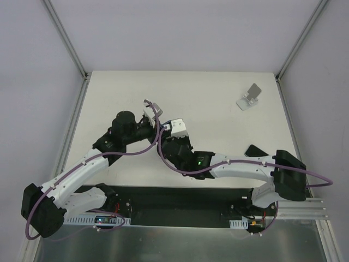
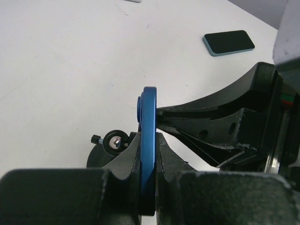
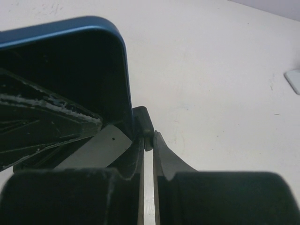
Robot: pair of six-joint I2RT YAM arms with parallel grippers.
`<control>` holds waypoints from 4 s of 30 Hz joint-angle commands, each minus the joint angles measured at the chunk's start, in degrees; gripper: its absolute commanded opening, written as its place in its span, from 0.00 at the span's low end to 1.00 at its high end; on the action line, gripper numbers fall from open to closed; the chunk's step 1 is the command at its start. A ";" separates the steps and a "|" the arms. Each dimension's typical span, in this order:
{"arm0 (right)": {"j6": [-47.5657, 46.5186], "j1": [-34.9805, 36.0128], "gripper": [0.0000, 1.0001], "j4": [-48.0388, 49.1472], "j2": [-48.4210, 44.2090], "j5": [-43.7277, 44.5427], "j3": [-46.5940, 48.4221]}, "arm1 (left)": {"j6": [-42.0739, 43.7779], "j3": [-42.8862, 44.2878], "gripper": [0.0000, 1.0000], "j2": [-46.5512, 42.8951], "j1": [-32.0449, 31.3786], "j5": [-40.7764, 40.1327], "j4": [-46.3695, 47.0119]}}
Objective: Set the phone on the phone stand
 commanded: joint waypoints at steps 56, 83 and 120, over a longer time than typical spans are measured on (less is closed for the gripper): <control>-15.11 -24.18 0.96 4.93 -3.76 -73.64 9.76 | -7.90 3.38 0.97 -26.43 2.05 -17.19 -17.60; -16.43 -19.26 0.88 7.56 7.24 -59.31 16.36 | -4.56 1.62 0.97 -35.32 2.05 -22.82 -22.97; -14.76 -41.75 0.01 12.05 18.11 -24.77 31.54 | -0.87 1.71 0.96 -24.52 1.96 -19.31 -15.42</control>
